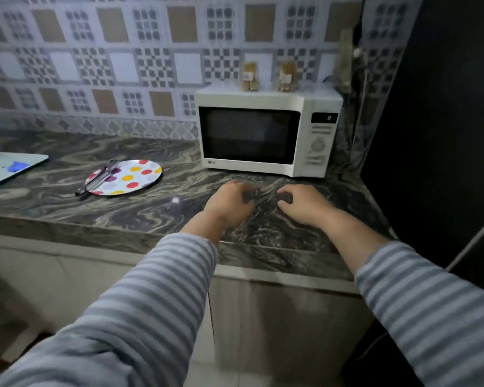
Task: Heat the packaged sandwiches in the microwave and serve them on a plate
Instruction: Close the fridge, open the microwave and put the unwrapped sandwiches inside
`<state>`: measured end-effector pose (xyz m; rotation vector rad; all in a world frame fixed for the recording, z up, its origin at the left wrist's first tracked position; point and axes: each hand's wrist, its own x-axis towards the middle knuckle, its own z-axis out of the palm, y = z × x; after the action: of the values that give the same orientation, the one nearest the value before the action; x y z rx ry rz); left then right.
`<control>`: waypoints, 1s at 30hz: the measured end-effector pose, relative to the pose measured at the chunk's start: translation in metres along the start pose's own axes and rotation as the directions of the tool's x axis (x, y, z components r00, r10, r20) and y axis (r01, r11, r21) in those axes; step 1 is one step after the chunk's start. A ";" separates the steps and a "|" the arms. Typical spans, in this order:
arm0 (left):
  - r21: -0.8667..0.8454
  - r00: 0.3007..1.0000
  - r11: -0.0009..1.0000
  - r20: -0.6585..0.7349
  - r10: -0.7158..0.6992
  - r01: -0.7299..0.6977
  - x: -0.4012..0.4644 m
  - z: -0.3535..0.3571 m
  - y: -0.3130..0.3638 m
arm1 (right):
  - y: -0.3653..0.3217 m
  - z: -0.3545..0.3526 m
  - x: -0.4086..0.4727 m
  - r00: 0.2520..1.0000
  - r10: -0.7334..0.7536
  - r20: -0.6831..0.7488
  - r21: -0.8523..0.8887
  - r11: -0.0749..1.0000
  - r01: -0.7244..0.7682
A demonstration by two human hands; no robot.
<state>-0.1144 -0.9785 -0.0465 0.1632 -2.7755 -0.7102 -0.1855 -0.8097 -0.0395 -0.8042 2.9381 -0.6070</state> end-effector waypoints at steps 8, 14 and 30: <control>-0.036 0.990 0.994 -0.094 0.103 -0.106 0.137 -0.001 0.028 | 0.033 -0.075 0.106 0.989 0.002 -0.146 -0.062 0.998 -0.012; -0.118 0.986 0.986 -0.133 0.104 -0.120 0.221 0.004 0.045 | 0.057 -0.126 0.188 0.974 -0.043 -0.222 -0.068 0.997 0.029; -0.391 0.890 0.801 -0.256 0.378 -0.453 0.313 0.118 0.033 | 0.122 -0.117 0.284 0.915 -0.183 -0.360 -0.350 0.935 0.050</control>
<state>-0.4495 -0.9505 -0.0569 -0.4507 -2.2904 -1.1130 -0.5061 -0.8128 0.0414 -1.0006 3.4413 -0.2976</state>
